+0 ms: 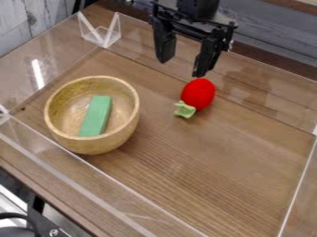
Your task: Remove the green block from the brown bowl and put it on the table
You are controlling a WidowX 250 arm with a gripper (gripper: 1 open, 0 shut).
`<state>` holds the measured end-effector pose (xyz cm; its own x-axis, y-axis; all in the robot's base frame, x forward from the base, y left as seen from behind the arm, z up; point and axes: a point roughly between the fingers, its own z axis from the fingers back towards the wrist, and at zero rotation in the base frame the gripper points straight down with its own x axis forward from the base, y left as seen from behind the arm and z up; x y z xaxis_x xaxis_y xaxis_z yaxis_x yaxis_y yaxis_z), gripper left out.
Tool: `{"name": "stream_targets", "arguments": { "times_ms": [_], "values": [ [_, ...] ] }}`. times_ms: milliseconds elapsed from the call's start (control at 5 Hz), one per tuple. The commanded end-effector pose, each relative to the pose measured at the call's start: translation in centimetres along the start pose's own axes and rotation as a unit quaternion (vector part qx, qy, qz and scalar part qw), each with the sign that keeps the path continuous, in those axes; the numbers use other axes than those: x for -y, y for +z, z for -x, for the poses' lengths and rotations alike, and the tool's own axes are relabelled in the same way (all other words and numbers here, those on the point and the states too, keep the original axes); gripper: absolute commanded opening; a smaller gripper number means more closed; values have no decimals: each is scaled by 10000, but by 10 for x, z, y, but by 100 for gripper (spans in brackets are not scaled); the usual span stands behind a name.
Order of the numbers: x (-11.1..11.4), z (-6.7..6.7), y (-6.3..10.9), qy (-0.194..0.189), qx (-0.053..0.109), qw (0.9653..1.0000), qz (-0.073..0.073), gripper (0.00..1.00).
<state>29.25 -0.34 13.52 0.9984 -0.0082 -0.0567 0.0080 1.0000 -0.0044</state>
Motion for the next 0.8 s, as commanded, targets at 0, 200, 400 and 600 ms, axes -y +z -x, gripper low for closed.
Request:
{"name": "stream_targets", "arguments": {
  "times_ms": [0,200,400,600],
  "values": [
    [-12,10,-8,-192,-89,9998,-30,100],
    [-34,29,-19,23,-85,9999,-85,100],
    [-61,49,-30,213,11,9996,-170,100],
    [-80,67,-33,427,70,9988,-243,100]
  ]
}}
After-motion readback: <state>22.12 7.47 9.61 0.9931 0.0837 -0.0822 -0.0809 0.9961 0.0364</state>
